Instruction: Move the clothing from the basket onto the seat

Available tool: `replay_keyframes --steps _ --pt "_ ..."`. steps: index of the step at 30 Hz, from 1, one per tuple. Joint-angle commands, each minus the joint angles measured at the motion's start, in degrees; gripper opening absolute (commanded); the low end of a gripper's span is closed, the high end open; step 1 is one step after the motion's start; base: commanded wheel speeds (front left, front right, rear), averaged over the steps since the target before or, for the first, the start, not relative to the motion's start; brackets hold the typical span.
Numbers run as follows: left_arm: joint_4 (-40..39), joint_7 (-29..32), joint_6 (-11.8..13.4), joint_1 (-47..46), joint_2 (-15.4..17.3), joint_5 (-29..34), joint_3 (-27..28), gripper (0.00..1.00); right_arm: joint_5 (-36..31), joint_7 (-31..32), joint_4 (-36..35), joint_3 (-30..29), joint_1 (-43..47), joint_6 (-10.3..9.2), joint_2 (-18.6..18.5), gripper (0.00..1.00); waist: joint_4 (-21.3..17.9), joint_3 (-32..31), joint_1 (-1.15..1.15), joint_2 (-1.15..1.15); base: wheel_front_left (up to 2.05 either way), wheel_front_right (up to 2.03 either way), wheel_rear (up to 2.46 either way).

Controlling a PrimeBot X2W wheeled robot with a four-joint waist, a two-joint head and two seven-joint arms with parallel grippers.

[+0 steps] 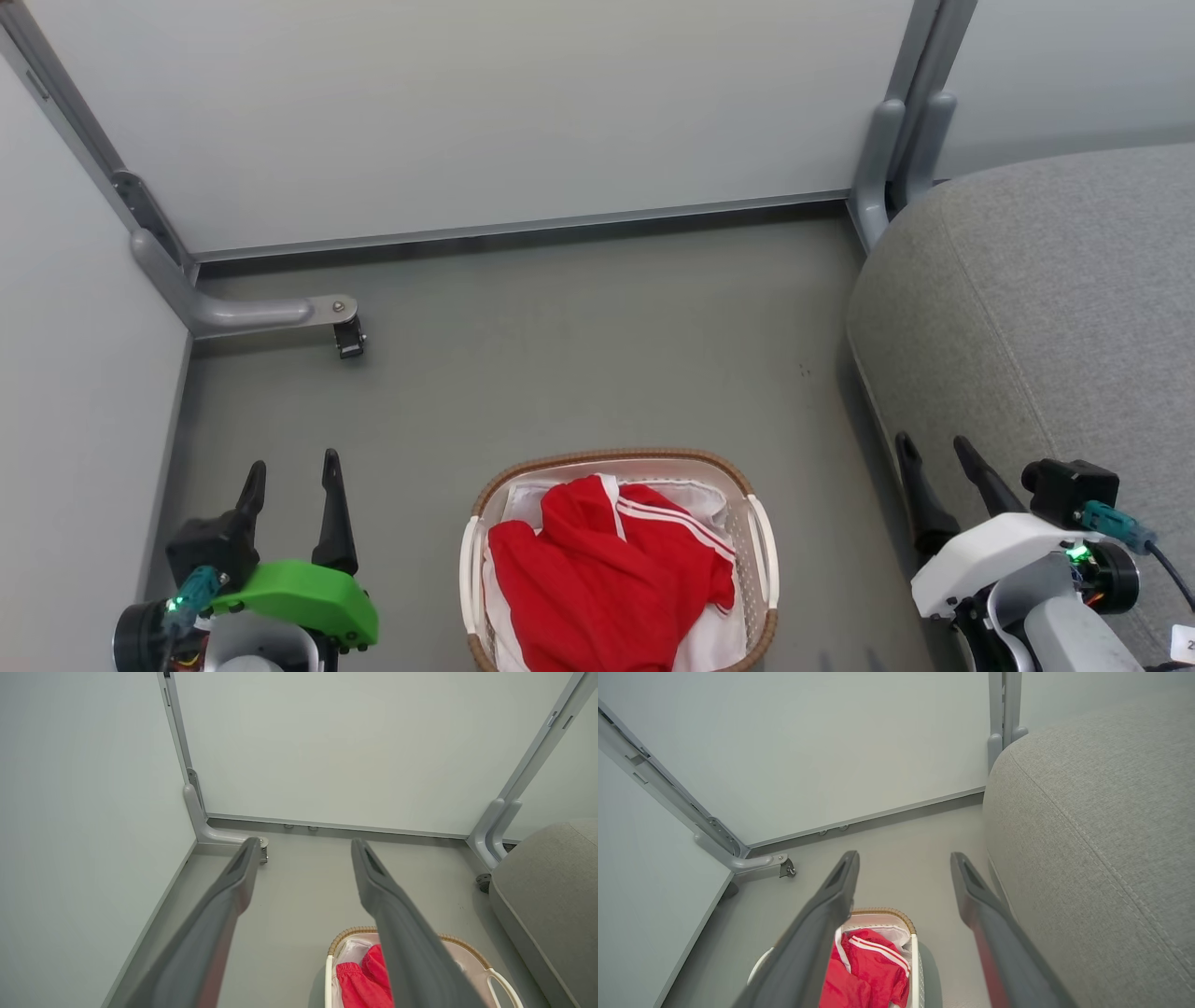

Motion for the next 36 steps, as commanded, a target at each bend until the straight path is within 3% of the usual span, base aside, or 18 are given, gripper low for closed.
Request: replay_keyframes --steps 1,20,36 --pt "-0.3 -0.5 0.3 0.3 0.2 1.7 -0.1 1.00 -1.4 -0.5 0.1 0.0 -0.7 0.02 -0.4 1.00 0.0 0.0 0.00 0.00 0.00 0.00 0.00" --pt "0.1 -2.8 -1.0 1.9 -1.7 9.9 1.7 1.00 -8.5 -2.8 2.7 -1.9 -1.0 0.01 0.7 1.00 0.2 0.1 0.00 0.00 0.00 0.00 0.00" --pt "0.8 -4.4 -4.7 2.8 -4.3 15.5 4.9 1.00 -13.4 -4.4 3.9 -2.7 -1.5 0.01 0.9 1.00 -0.3 1.0 0.00 0.00 0.00 0.00 0.00"
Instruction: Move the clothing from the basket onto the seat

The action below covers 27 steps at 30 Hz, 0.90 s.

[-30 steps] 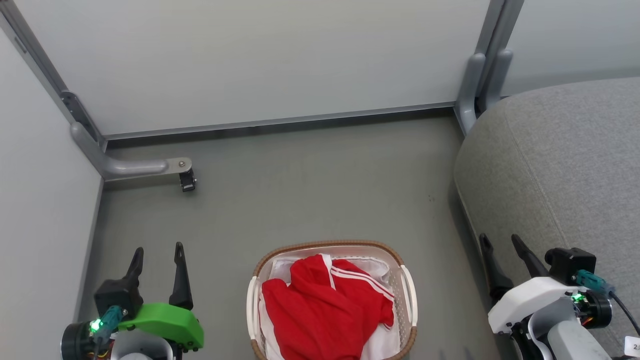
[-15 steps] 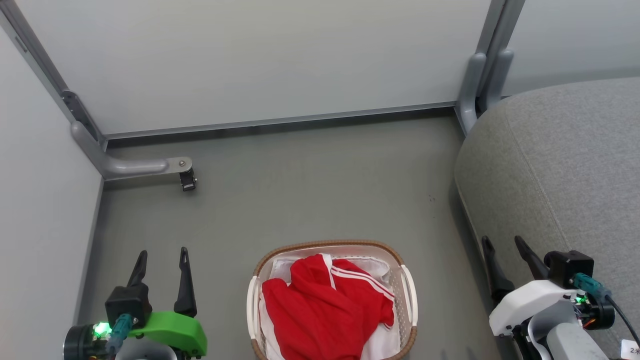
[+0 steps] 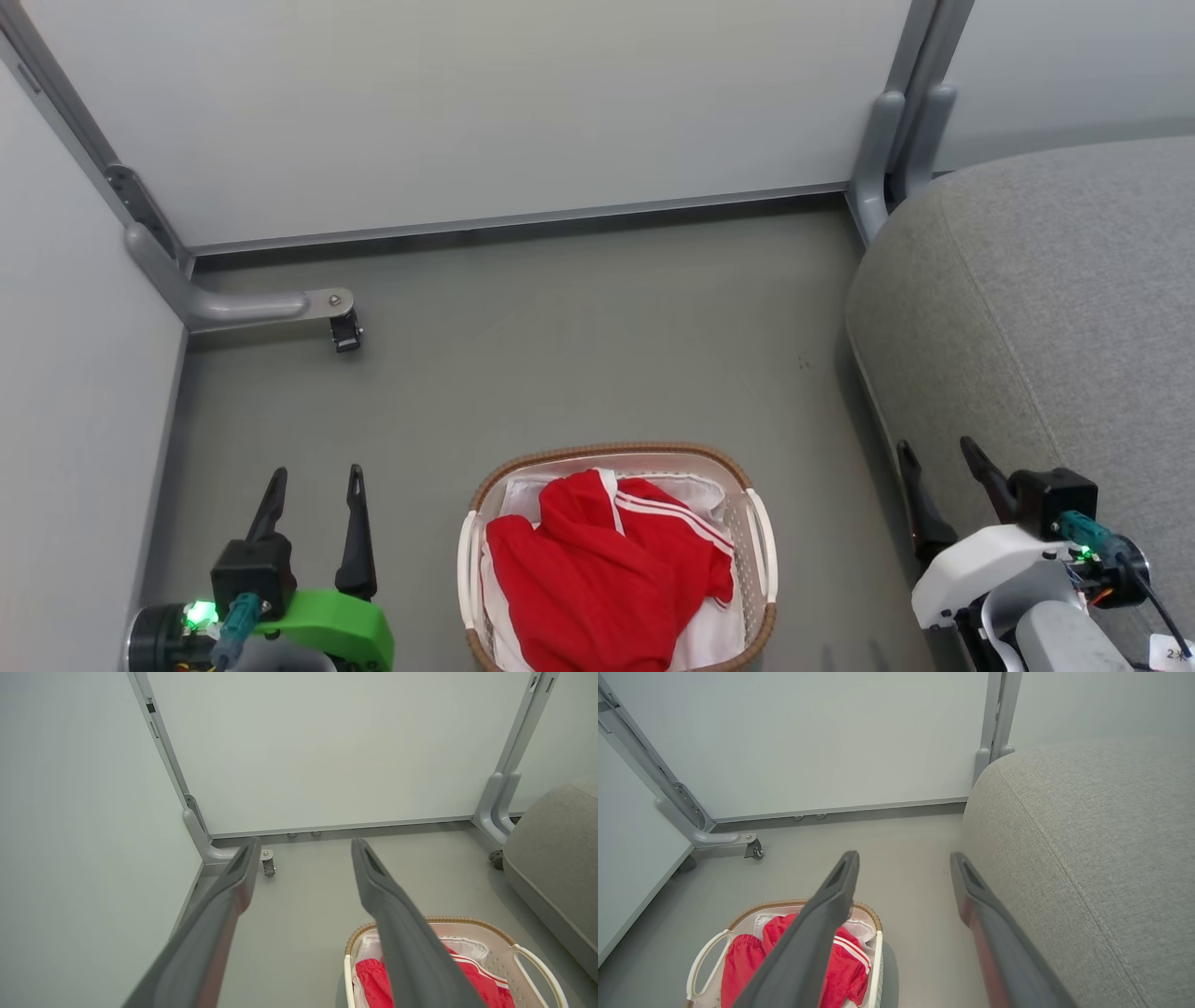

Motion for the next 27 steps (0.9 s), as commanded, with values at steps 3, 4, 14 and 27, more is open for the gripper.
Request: replay_keyframes --steps 3,4,14,27 --pt "1.4 -0.6 -1.2 -0.2 -0.5 2.0 -0.5 1.00 -1.5 -0.6 -0.6 0.4 -1.7 -0.01 -0.5 1.00 -0.6 2.0 0.00 0.00 0.00 0.00 0.00" --pt "1.7 -0.5 -1.6 -0.7 -0.6 1.9 -0.9 1.00 -1.3 -0.6 -0.9 0.4 -2.1 -0.01 -0.5 1.00 -0.8 2.5 0.00 0.00 0.00 0.00 0.00" --pt "7.9 -0.5 -3.7 -8.1 -1.0 -0.1 -6.8 1.00 -0.1 -0.6 -5.9 1.7 -8.0 -0.01 -0.5 1.00 -3.8 13.1 0.00 0.00 0.00 0.00 0.00" --pt "26.1 -0.5 -3.2 -22.1 -0.9 -9.5 -23.0 1.00 0.8 -0.6 -12.6 2.9 -15.2 -0.01 0.8 1.00 -7.7 27.6 0.00 0.00 0.00 0.00 0.00"
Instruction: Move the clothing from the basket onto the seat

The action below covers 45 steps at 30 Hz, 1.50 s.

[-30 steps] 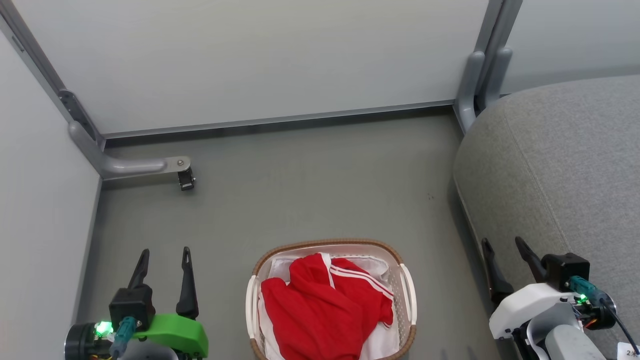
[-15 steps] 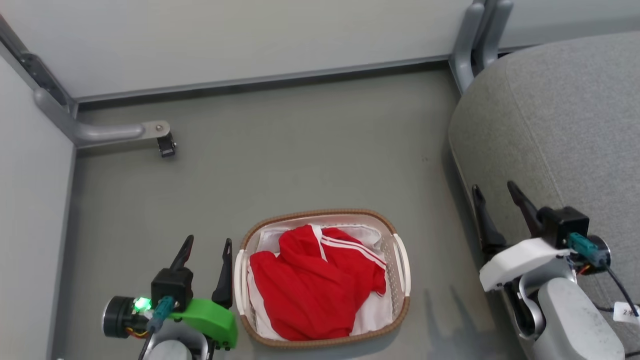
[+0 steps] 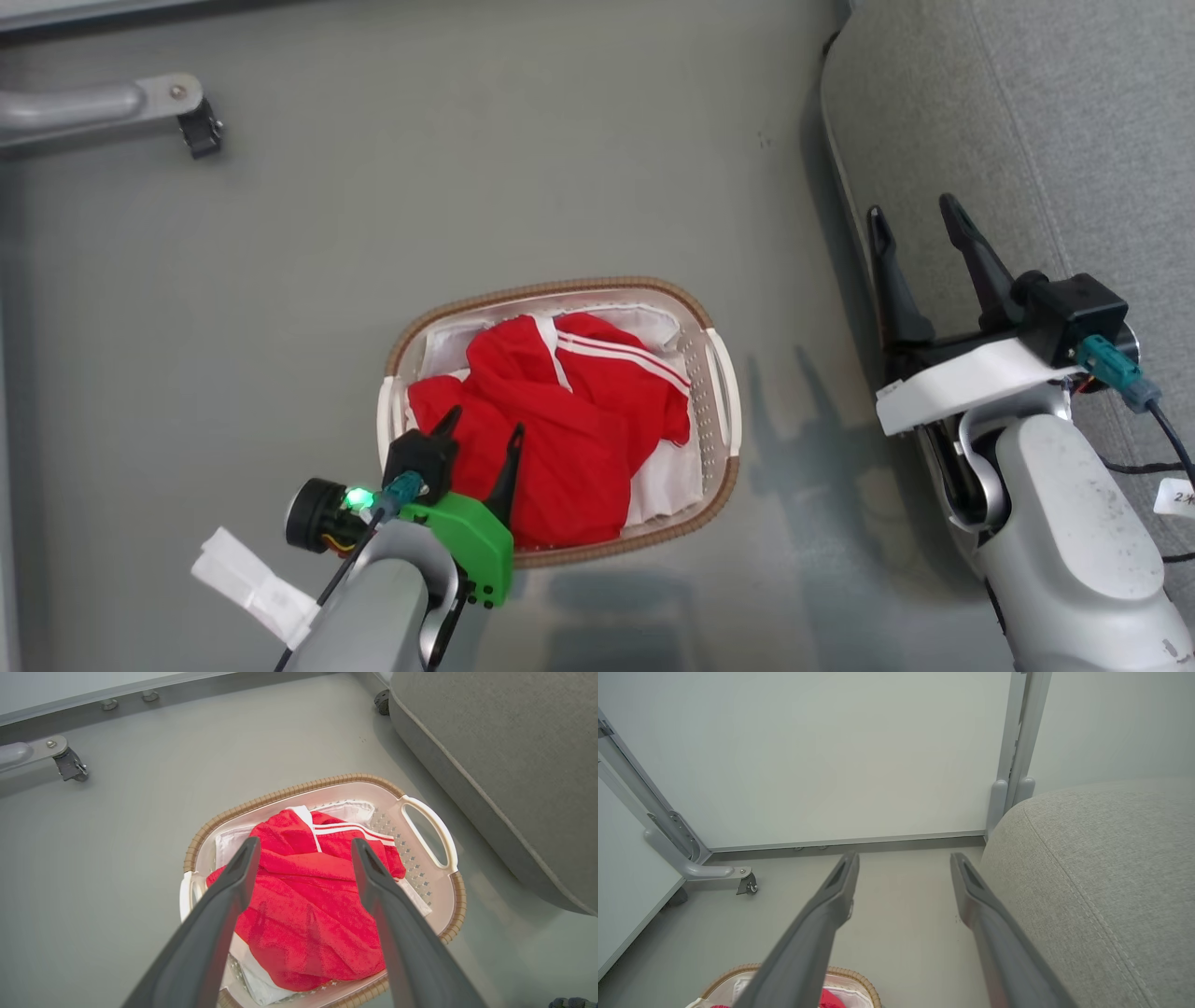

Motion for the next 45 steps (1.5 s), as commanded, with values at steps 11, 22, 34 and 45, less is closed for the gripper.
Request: replay_keyframes --steps 11,22,34,45 --pt "14.4 4.7 3.8 -13.5 0.4 -10.1 -12.3 1.00 0.6 -0.3 -3.9 1.2 -4.3 -0.02 0.2 1.00 -4.4 15.1 0.00 0.00 0.00 0.00 0.00" --pt "18.6 11.9 8.9 -17.3 0.4 -19.8 -17.0 1.00 0.9 -0.3 -5.3 1.9 -5.0 -0.02 1.1 1.00 -6.1 19.5 0.00 0.00 0.00 0.00 0.00" --pt "19.2 11.6 9.8 -21.4 0.4 -27.5 -20.1 1.00 1.5 -0.3 -6.3 2.4 -5.7 -0.02 2.1 1.00 -7.6 23.1 0.00 0.00 0.00 0.00 0.00" --pt "21.9 10.4 10.9 -25.0 0.4 -29.7 -24.3 0.92 1.8 -0.3 -7.8 3.0 -6.8 -0.02 2.6 1.00 -8.8 26.5 0.00 0.00 0.00 0.00 0.00"
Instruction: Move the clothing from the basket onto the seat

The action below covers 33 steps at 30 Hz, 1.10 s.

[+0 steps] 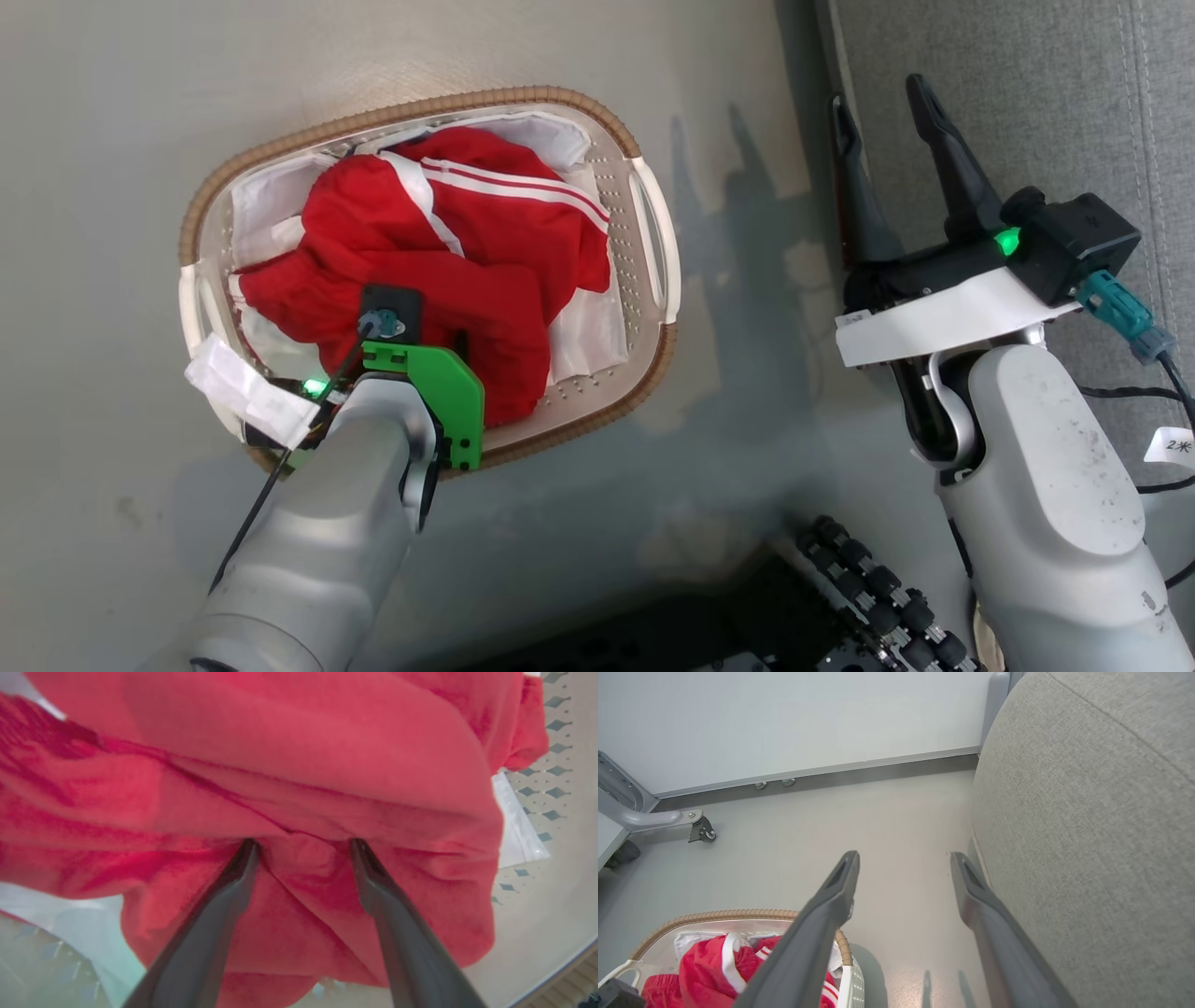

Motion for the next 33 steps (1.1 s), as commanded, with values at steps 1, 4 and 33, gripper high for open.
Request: replay_keyframes --steps 1,4,33 --pt "0.5 -0.4 0.4 -1.3 0.4 -0.3 -0.5 0.71 0.2 -0.3 -0.3 -0.1 -0.5 -0.02 0.0 1.00 -0.3 0.7 0.00 0.00 0.00 0.00 0.00" --pt "0.9 -0.9 0.3 -1.7 0.4 -0.8 -1.2 0.00 0.3 -0.3 -0.2 -0.1 -0.8 -0.02 0.1 1.00 -0.3 0.9 0.00 0.00 0.00 0.00 0.00" --pt "-12.5 -10.8 -3.8 11.3 0.3 -1.6 -0.7 0.00 -0.3 -0.3 8.1 -0.4 9.9 -0.03 -1.4 1.00 6.6 -27.5 0.00 0.00 0.00 0.00 0.00"
